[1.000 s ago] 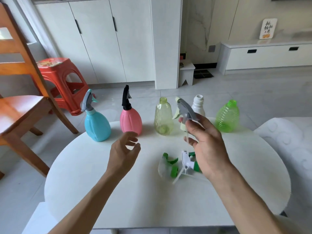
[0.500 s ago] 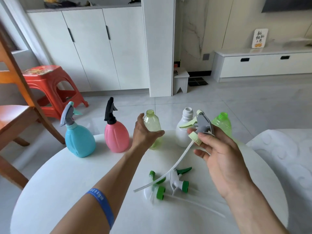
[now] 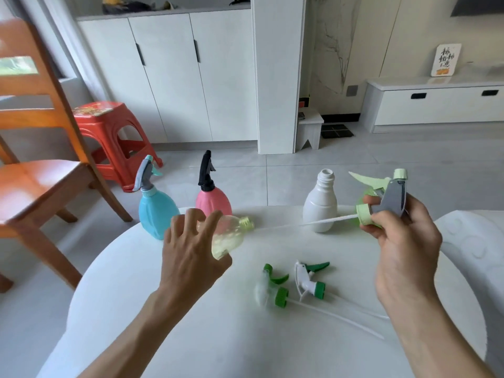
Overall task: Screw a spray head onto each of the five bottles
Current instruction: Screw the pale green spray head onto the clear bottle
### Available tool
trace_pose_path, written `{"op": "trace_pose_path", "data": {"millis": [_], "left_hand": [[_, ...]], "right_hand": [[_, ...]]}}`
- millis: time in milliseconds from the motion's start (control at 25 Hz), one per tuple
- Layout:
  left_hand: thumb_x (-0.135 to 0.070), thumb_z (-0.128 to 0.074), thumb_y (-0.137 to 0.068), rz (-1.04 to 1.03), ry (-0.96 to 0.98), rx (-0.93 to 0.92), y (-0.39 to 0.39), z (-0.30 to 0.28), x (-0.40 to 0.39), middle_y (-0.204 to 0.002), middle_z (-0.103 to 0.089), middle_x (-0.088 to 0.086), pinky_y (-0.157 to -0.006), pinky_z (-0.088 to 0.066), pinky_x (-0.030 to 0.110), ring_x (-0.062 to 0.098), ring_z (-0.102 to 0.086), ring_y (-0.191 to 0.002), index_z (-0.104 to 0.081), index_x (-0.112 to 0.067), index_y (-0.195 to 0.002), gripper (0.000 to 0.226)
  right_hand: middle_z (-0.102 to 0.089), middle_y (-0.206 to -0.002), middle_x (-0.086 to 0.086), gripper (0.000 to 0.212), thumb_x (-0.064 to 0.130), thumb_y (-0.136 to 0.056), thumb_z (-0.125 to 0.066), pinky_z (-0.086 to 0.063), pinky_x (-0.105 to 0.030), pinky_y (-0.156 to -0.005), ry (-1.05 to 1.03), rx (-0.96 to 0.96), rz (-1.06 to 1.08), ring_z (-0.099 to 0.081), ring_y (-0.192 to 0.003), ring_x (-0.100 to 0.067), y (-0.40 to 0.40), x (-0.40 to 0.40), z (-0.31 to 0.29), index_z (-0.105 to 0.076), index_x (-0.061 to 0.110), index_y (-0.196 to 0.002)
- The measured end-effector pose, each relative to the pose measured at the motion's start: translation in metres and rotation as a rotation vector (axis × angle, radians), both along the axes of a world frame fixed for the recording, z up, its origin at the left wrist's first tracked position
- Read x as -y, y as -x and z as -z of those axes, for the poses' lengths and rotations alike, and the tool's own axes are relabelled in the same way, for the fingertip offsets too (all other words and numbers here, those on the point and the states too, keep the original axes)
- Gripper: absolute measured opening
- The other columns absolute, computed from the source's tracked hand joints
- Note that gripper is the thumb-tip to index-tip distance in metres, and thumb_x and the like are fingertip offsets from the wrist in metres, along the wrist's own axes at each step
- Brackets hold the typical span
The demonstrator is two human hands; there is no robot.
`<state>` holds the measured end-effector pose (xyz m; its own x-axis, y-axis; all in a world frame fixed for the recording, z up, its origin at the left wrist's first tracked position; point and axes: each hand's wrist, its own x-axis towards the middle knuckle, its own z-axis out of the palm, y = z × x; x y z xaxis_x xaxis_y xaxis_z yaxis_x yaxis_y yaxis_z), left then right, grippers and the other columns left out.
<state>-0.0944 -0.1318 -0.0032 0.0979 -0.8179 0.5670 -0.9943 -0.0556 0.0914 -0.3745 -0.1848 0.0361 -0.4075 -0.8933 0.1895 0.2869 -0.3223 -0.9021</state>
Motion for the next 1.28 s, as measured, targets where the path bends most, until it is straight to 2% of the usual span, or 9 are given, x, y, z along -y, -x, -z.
{"op": "trace_pose_path", "data": {"millis": [120, 320, 480, 640, 720, 920, 1080, 1160, 1280], "left_hand": [[-0.024, -0.089, -0.043, -0.058, -0.131, 0.081, -0.009, 0.007, -0.018, -0.117, -0.062, 0.015, -0.073, -0.049, 0.048, 0.042, -0.058, -0.099, -0.065, -0.011, -0.117, 0.079], [-0.025, -0.089, -0.044, -0.053, -0.215, 0.027, -0.015, 0.01, -0.028, -0.12, -0.064, 0.014, -0.078, -0.052, 0.048, 0.04, -0.061, -0.1, -0.064, -0.011, -0.118, 0.08], [-0.025, -0.09, -0.044, -0.052, -0.245, 0.062, -0.017, 0.007, -0.026, -0.121, -0.065, 0.015, -0.078, -0.053, 0.05, 0.04, -0.062, -0.1, -0.065, -0.01, -0.118, 0.079], [-0.025, -0.087, -0.046, -0.027, -0.257, 0.046, -0.011, 0.006, -0.022, -0.121, -0.065, 0.012, -0.08, -0.052, 0.048, 0.039, -0.062, -0.098, -0.064, -0.011, -0.118, 0.076], [-0.024, -0.086, -0.047, -0.005, -0.237, 0.036, -0.007, 0.006, -0.02, -0.12, -0.065, 0.011, -0.08, -0.052, 0.048, 0.038, -0.062, -0.097, -0.064, -0.012, -0.118, 0.075], [-0.028, -0.083, -0.049, 0.077, -0.162, 0.034, 0.008, 0.003, -0.019, -0.12, -0.065, 0.008, -0.082, -0.05, 0.047, 0.035, -0.061, -0.1, -0.063, -0.013, -0.119, 0.074], [-0.03, -0.082, -0.049, 0.12, -0.158, 0.072, 0.018, 0.003, -0.022, -0.111, -0.067, 0.006, -0.079, -0.051, 0.046, 0.035, -0.063, -0.092, -0.064, -0.013, -0.117, 0.072], [-0.03, -0.082, -0.05, 0.125, -0.165, 0.079, 0.018, 0.003, -0.023, -0.11, -0.067, 0.006, -0.079, -0.05, 0.046, 0.035, -0.064, -0.092, -0.064, -0.013, -0.117, 0.071], [-0.031, -0.082, -0.051, 0.124, -0.174, 0.07, 0.019, 0.002, -0.025, -0.11, -0.067, 0.004, -0.08, -0.049, 0.045, 0.034, -0.064, -0.093, -0.064, -0.014, -0.117, 0.071]], "right_hand": [[-0.075, -0.088, 0.005, 0.038, -0.006, -0.078, -0.059, -0.052, -0.029, -0.07, 0.054, 0.015, -0.048, -0.065, -0.089, -0.018, -0.011, -0.007, 0.004, -0.066, 0.005, -0.115], [-0.074, -0.088, 0.002, 0.038, -0.005, -0.077, -0.059, -0.055, -0.023, -0.068, 0.068, 0.015, -0.148, -0.065, -0.088, -0.015, -0.026, -0.02, 0.005, -0.071, 0.023, -0.1], [-0.068, -0.093, -0.01, 0.033, -0.002, -0.074, -0.059, -0.055, -0.024, -0.068, 0.065, 0.031, -0.21, -0.062, -0.087, -0.022, -0.032, -0.023, 0.006, -0.07, 0.02, -0.096], [-0.071, -0.09, -0.005, 0.037, -0.013, -0.082, -0.052, -0.056, -0.025, -0.07, 0.048, 0.048, -0.266, -0.062, -0.091, -0.023, -0.037, -0.02, 0.009, -0.067, 0.016, -0.1], [-0.07, -0.093, -0.008, 0.037, -0.017, -0.086, -0.05, -0.056, -0.026, -0.073, 0.007, 0.041, -0.305, -0.061, -0.095, -0.027, -0.042, -0.018, 0.014, -0.066, 0.013, -0.101], [-0.075, -0.097, -0.007, 0.033, -0.014, -0.082, -0.059, -0.058, -0.027, -0.074, -0.067, -0.058, -0.484, -0.066, -0.094, -0.028, -0.067, -0.027, 0.034, -0.066, 0.013, -0.099], [-0.073, -0.105, -0.008, 0.039, -0.021, -0.087, -0.051, -0.05, -0.046, -0.099, -0.087, -0.137, -0.595, -0.066, -0.101, -0.025, -0.074, -0.029, 0.044, -0.06, 0.01, -0.11], [-0.072, -0.106, -0.007, 0.04, -0.021, -0.089, -0.05, -0.049, -0.046, -0.102, -0.085, -0.152, -0.624, -0.066, -0.103, -0.024, -0.072, -0.027, 0.043, -0.057, 0.009, -0.115], [-0.072, -0.106, -0.003, 0.04, -0.021, -0.088, -0.052, -0.048, -0.035, -0.098, -0.044, -0.175, -0.659, -0.065, -0.105, -0.018, -0.068, -0.027, 0.04, -0.055, 0.009, -0.114]]}}
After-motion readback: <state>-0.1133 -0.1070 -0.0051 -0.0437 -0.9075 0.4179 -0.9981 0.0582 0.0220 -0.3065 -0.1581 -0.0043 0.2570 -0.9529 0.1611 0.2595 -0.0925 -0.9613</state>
